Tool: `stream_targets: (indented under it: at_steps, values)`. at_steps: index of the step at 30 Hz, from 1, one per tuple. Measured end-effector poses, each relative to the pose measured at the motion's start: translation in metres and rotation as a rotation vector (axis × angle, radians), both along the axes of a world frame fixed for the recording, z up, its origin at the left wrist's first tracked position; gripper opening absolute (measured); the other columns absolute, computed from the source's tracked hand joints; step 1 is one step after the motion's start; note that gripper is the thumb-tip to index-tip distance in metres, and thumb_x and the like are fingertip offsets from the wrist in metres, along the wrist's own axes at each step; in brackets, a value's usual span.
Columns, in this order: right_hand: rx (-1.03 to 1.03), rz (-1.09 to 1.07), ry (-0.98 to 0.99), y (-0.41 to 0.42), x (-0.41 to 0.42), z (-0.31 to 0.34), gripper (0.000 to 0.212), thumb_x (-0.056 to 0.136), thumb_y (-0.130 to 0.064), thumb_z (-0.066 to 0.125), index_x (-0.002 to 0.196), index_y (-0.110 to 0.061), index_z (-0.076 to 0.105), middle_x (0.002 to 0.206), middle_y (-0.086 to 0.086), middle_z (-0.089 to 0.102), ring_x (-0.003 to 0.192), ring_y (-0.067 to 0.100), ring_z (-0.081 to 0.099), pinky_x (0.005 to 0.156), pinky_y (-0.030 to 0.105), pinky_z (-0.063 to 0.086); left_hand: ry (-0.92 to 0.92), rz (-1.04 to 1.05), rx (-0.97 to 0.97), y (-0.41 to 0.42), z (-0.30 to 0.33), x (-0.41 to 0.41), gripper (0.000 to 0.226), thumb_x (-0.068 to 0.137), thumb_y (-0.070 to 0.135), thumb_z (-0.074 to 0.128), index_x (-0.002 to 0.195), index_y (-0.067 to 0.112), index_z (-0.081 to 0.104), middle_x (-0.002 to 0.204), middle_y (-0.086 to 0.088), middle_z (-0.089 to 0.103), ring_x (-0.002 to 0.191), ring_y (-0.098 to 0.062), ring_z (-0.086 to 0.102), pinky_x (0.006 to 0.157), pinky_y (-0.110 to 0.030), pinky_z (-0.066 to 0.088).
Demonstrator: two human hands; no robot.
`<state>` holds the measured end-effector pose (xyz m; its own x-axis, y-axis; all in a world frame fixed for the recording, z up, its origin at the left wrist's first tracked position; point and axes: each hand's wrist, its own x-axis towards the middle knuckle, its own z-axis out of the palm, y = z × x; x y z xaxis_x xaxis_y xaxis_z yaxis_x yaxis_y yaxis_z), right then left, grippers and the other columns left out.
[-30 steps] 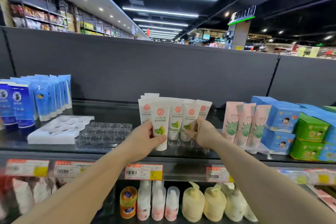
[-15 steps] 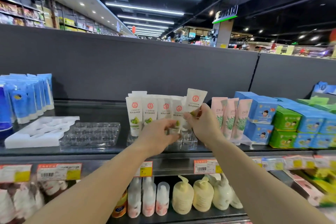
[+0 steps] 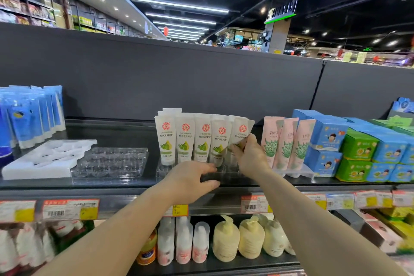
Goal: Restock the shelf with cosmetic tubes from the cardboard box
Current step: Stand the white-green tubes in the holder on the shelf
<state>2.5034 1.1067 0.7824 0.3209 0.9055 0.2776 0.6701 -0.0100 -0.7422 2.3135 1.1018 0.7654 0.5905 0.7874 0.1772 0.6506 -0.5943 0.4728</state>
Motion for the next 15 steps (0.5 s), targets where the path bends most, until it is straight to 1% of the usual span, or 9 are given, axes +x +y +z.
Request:
stream_targets:
  at_steps: [3, 5, 7, 10, 12, 13, 15]
  values:
    - [-0.027, 0.019, -0.030, -0.0001, 0.0018, 0.0007, 0.030, 0.097, -0.024, 0.054, 0.120, -0.014, 0.038, 0.125, 0.001, 0.059, 0.097, 0.012, 0.056, 0.065, 0.018, 0.043, -0.002, -0.005, -0.015, 0.0005, -0.0001, 0.0000, 0.050, 0.093, 0.045, 0.055, 0.140, 0.031, 0.047, 0.143, 0.012, 0.049, 0.131, -0.010, 0.044, 0.109, -0.032, 0.037]
    - [-0.045, 0.024, -0.045, 0.0012, 0.0028, -0.0002, 0.031, 0.097, -0.024, 0.054, 0.122, -0.015, 0.037, 0.124, 0.001, 0.059, 0.092, 0.010, 0.054, 0.059, 0.015, 0.041, 0.003, -0.003, -0.015, 0.0006, -0.0005, -0.0001, 0.051, 0.093, 0.046, 0.055, 0.140, 0.031, 0.047, 0.144, 0.012, 0.049, 0.132, -0.009, 0.044, 0.110, -0.033, 0.037]
    - [-0.067, 0.024, -0.085, 0.0023, 0.0038, -0.0007, 0.033, 0.097, -0.024, 0.054, 0.122, -0.016, 0.036, 0.122, 0.001, 0.059, 0.090, 0.011, 0.057, 0.060, 0.017, 0.043, 0.005, -0.001, -0.009, 0.0000, -0.0005, 0.0002, 0.051, 0.092, 0.045, 0.055, 0.140, 0.030, 0.047, 0.144, 0.012, 0.049, 0.132, -0.009, 0.044, 0.110, -0.033, 0.037]
    - [-0.146, 0.012, -0.136, 0.0045, 0.0046, 0.0005, 0.029, 0.096, -0.022, 0.055, 0.119, -0.017, 0.037, 0.117, 0.004, 0.060, 0.093, 0.017, 0.060, 0.069, 0.027, 0.052, 0.004, 0.006, -0.012, -0.0022, 0.0009, 0.0017, 0.050, 0.092, 0.045, 0.056, 0.139, 0.030, 0.049, 0.142, 0.011, 0.050, 0.130, -0.010, 0.046, 0.108, -0.031, 0.037]
    - [-0.198, -0.008, -0.172, 0.0056, 0.0037, 0.0026, 0.031, 0.095, -0.019, 0.056, 0.119, -0.018, 0.036, 0.115, 0.004, 0.058, 0.093, 0.019, 0.060, 0.074, 0.032, 0.056, 0.008, 0.007, -0.013, -0.0032, 0.0022, 0.0019, 0.050, 0.092, 0.045, 0.056, 0.139, 0.029, 0.049, 0.144, 0.012, 0.048, 0.132, -0.009, 0.044, 0.110, -0.033, 0.037]
    - [-0.215, -0.016, -0.174, 0.0060, 0.0029, 0.0034, 0.032, 0.094, -0.018, 0.056, 0.119, -0.019, 0.035, 0.115, 0.004, 0.058, 0.092, 0.019, 0.060, 0.074, 0.033, 0.056, 0.012, 0.007, -0.010, -0.0040, 0.0031, 0.0017, 0.050, 0.092, 0.045, 0.057, 0.139, 0.029, 0.049, 0.145, 0.013, 0.047, 0.132, -0.009, 0.043, 0.111, -0.034, 0.036]
    - [-0.236, -0.025, -0.156, 0.0065, 0.0016, 0.0045, 0.034, 0.094, -0.017, 0.056, 0.121, -0.018, 0.037, 0.114, 0.005, 0.058, 0.092, 0.019, 0.059, 0.068, 0.030, 0.053, 0.017, 0.009, -0.011, -0.0057, 0.0047, 0.0013, 0.050, 0.092, 0.044, 0.057, 0.140, 0.029, 0.049, 0.146, 0.014, 0.045, 0.133, -0.009, 0.042, 0.111, -0.035, 0.036]
